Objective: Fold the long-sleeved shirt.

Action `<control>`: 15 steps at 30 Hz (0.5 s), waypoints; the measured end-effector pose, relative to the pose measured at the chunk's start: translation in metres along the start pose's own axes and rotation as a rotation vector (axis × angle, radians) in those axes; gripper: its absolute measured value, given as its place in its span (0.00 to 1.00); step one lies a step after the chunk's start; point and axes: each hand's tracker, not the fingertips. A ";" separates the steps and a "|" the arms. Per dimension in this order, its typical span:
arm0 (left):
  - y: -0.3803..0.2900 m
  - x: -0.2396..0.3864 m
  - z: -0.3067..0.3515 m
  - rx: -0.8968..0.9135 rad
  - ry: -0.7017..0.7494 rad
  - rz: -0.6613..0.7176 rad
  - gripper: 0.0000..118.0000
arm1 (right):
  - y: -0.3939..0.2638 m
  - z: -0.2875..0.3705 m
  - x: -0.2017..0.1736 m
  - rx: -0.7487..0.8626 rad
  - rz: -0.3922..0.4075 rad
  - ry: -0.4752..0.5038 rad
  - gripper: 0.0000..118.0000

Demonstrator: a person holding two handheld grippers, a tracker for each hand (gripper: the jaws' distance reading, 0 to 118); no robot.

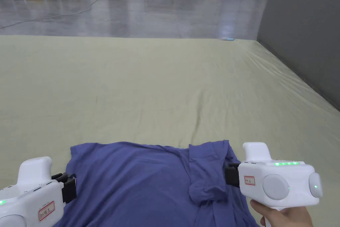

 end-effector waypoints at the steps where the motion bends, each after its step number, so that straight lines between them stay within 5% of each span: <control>1: -0.001 0.001 -0.001 -0.006 0.000 -0.005 0.00 | 0.000 -0.004 0.000 0.026 -0.008 -0.011 0.03; 15: 0.062 -0.011 -0.046 -0.022 0.021 0.041 0.00 | 0.014 -0.024 -0.005 -0.021 0.001 0.019 0.03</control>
